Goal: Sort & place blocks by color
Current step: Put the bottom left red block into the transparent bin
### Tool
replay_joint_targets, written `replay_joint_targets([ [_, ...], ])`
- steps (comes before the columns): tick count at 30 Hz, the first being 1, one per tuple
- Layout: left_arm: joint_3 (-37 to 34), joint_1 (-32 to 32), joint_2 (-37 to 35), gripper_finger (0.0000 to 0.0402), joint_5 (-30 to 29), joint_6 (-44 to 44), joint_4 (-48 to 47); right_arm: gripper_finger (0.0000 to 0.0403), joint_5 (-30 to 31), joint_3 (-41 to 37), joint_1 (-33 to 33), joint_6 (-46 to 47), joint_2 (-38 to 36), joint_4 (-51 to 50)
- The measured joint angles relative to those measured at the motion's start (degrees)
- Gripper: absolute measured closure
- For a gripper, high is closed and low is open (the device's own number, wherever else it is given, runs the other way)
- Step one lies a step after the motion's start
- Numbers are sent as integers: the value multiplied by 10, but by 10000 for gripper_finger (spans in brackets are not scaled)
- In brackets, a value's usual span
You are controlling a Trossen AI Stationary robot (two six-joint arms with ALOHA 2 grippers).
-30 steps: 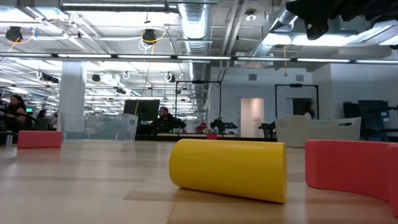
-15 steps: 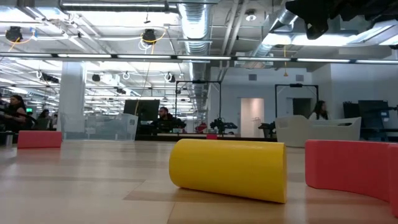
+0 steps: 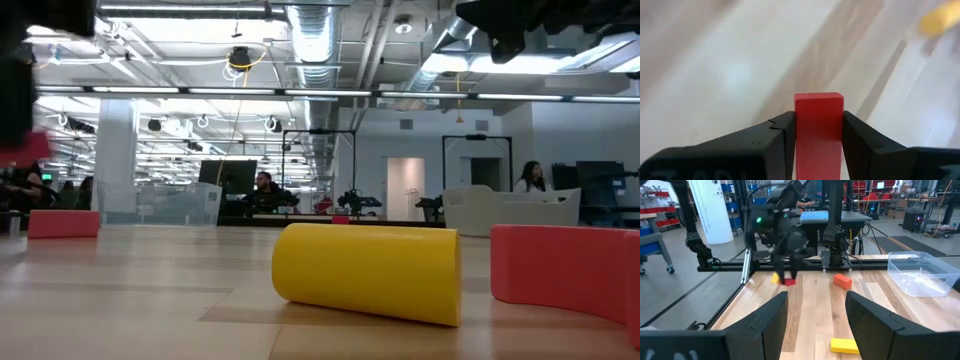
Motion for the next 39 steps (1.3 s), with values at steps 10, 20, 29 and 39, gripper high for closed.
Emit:
replay_joint_targets([
  [10,2,108,-192,311,-185,228,7,182,12,0,0,0,0,-2],
  [20,-5,298,-345,311,-254,480,80,182,13,0,-8,-3,0,-1],
  [29,-45,521,-377,311,-97,634,219,182,13,0,-22,-5,0,-1],
  [39,-60,827,-308,311,82,606,132,182,12,0,-14,-4,5,-3],
])
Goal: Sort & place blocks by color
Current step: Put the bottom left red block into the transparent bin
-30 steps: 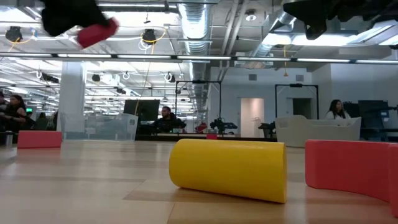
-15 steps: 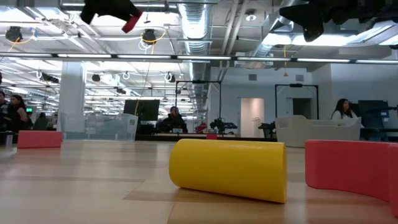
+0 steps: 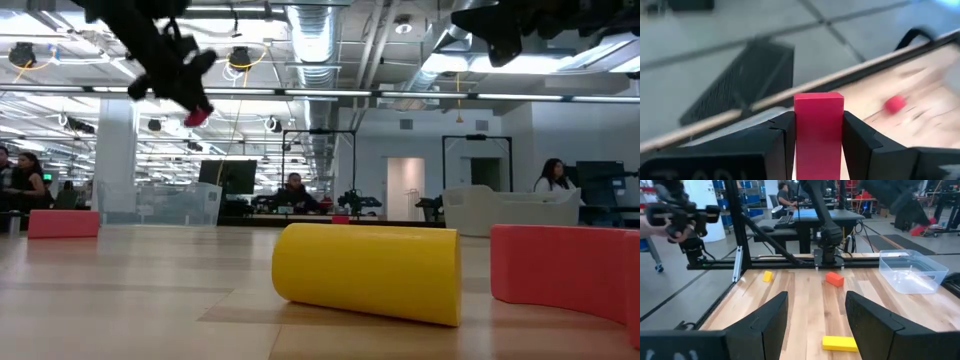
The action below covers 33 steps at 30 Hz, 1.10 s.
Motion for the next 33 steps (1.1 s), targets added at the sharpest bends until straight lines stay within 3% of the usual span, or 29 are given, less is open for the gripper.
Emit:
replay_joint_targets([
  [4,0,82,63,311,76,0,8,182,0,0,0,0,0,0],
  [12,0,168,205,312,134,26,8,182,0,0,0,15,0,-2],
  [22,0,183,316,303,167,46,-1,182,0,0,5,16,0,-12],
  [33,4,179,347,219,183,59,-18,182,0,0,5,21,0,-16],
])
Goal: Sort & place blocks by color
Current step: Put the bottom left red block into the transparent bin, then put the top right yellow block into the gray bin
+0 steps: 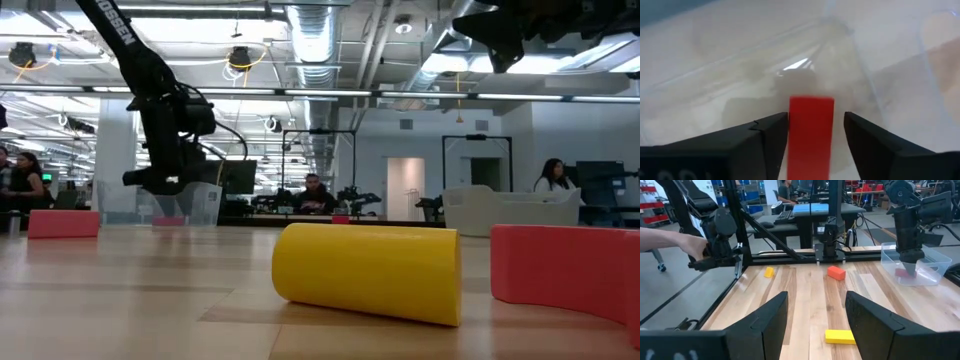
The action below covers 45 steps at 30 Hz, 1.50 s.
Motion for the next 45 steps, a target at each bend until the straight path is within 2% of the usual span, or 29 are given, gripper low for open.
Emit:
replay_joint_targets([
  [7,0,0,-6,176,16,21,-13,182,0,0,-1,0,0,-1],
  [13,0,-3,-47,159,-17,36,-8,182,0,0,-1,-1,0,-3],
  [28,0,-17,-274,156,-30,35,-7,182,2,0,-1,-6,0,-4],
  [33,0,-69,-340,157,-23,24,7,182,16,0,-3,-10,0,-3],
  [45,0,-249,-436,157,-73,3,136,182,15,0,-35,-6,0,-2],
])
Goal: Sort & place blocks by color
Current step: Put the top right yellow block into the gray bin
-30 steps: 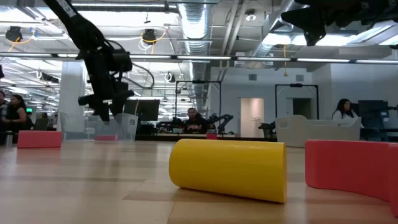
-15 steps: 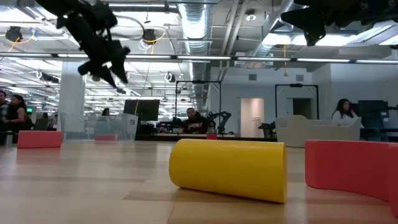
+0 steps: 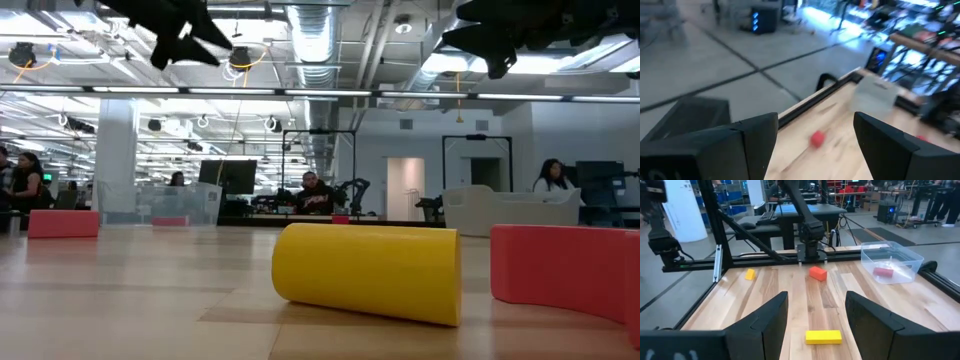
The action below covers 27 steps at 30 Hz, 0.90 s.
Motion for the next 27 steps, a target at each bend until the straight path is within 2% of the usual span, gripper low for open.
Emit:
replay_joint_targets([
  [7,0,-124,-5,157,-63,-10,1,182,-1,0,0,0,0,0],
  [11,-1,-216,9,157,-128,-17,19,182,-2,0,0,2,0,-2],
  [15,-22,-309,22,157,-204,7,85,182,-2,0,0,7,0,-3],
  [19,-62,-382,21,157,-250,20,162,182,-2,0,0,22,0,-18],
  [24,-117,-434,19,157,-259,31,252,182,3,0,0,38,0,-44],
  [27,-160,-450,22,157,-258,21,301,182,36,0,-2,43,0,-48],
])
